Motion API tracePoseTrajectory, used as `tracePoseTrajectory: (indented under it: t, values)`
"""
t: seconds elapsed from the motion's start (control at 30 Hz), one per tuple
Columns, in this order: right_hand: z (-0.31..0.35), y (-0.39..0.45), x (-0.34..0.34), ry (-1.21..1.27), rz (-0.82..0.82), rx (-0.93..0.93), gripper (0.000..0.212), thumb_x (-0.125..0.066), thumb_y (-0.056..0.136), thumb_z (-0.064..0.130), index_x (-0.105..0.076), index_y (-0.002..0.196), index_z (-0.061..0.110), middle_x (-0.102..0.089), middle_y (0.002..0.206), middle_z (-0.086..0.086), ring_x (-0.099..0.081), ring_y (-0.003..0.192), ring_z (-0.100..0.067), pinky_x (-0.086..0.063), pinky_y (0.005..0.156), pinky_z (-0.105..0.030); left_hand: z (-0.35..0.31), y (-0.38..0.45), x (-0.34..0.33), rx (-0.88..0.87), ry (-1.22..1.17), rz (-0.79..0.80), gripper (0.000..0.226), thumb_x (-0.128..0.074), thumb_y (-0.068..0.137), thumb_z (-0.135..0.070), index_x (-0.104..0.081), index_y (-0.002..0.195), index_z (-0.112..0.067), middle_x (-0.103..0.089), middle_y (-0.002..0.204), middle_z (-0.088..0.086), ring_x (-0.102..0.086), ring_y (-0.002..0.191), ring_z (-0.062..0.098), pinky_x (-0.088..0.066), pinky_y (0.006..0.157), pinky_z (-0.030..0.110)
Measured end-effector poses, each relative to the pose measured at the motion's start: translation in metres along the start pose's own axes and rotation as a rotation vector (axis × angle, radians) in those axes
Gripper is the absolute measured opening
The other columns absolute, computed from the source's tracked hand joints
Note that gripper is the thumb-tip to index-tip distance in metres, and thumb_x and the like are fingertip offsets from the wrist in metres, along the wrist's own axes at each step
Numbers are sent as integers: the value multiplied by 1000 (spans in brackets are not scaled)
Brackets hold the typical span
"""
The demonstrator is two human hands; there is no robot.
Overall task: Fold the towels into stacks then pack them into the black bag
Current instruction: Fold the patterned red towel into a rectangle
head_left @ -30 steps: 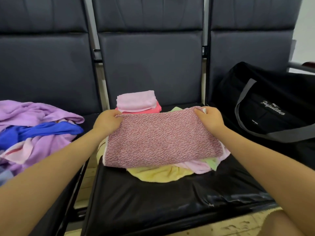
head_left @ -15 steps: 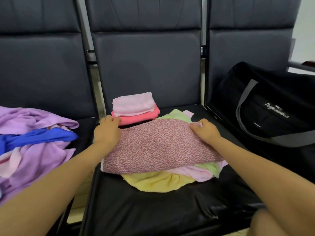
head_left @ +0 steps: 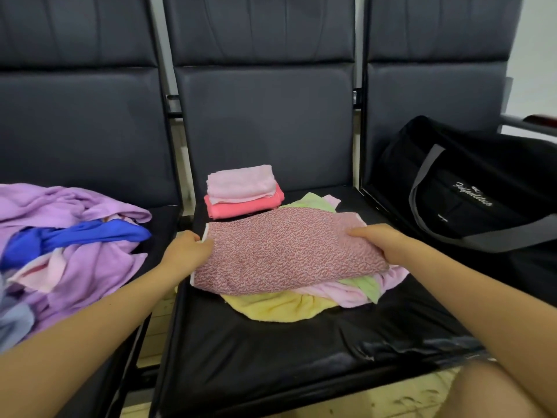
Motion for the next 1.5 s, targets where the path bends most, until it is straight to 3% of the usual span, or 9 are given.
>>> tracePoseTrajectory:
  t: [0.2, 0.5, 0.6, 0.67, 0.83, 0.93, 1.03, 1.27, 1.5]
  values:
    - [18, -18, 13, 247, -91, 105, 44, -68, 87, 20, -53, 125, 3, -58, 116, -16, -58, 93, -27, -47, 86, -42, -15, -17, -12, 321, -680, 341, 38, -71, 85, -21, -58, 116, -2, -65, 110, 17, -64, 101, 33, -52, 87, 43]
    - [80, -60, -45, 171, 48, 423, 8, -60, 87, 14, -63, 83, 7, -64, 84, -10, -63, 77, -20, -50, 71, -29, -19, -15, -15, 297, -334, 101, 39, -41, 99, -24, -58, 123, 1, -59, 124, 18, -56, 113, 34, -45, 97, 36]
    - [82, -71, -81, 19, 110, 559, 14, -59, 88, 10, -66, 99, 4, -65, 88, -11, -59, 74, -15, -46, 65, -24, -5, -12, -6, 208, -385, -16, 27, -40, 95, -17, -65, 88, -9, -63, 104, 17, -58, 85, 30, -45, 72, 32]
    - [74, -72, -103, -159, 196, 575, 26, -58, 92, 18, -63, 113, 2, -67, 94, -16, -58, 76, -15, -46, 68, -27, -3, -15, -1, 150, -437, -156, 27, -40, 93, -17, -55, 71, -19, -59, 91, 10, -53, 79, 23, -47, 78, 34]
    - [44, -45, -115, -931, 71, 766, 22, -57, 91, 28, -67, 110, 23, -67, 112, 5, -60, 102, -17, -50, 84, -32, -23, -33, 4, -122, -304, -237, 25, -42, 96, -13, -63, 108, -12, -60, 106, -1, -54, 93, 13, -38, 77, 25]
    - [39, -35, -105, -817, -149, 798, 33, -65, 86, 26, -60, 118, 22, -61, 115, 1, -57, 105, -18, -47, 82, -31, -31, -33, -4, -225, -283, -197, 24, -45, 97, -13, -62, 113, -12, -61, 105, 3, -56, 83, 12, -40, 66, 22]
    - [32, -27, -93, -713, -231, 695, 59, -72, 81, 35, -46, 131, 17, -55, 121, -5, -55, 108, -22, -48, 86, -35, -45, -33, -16, -210, -263, -71, 23, -46, 97, -20, -58, 116, -14, -62, 107, 6, -61, 90, 20, -52, 82, 37]
    - [14, -25, -83, -271, 171, 337, 44, -64, 89, 36, -57, 123, 9, -65, 113, -1, -60, 84, -7, -44, 61, -16, -64, -40, -43, 3, -393, 281, 27, -44, 99, -29, -61, 84, -13, -70, 93, 12, -66, 88, 30, -52, 88, 42]
    - [13, -28, -87, -239, 177, 400, 34, -65, 88, 29, -60, 117, 11, -67, 112, -3, -64, 97, -17, -53, 80, -29, -71, -41, -55, -5, -430, 279, 10, -53, 97, -23, -60, 103, -19, -65, 100, -2, -62, 84, 12, -46, 65, 25]
Point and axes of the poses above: each hand's wrist, its own y-axis towards the middle knuckle, its own x-axis out of the back of the hand, z = x × y, the point moved 1 cm from there along y, towards the middle knuckle
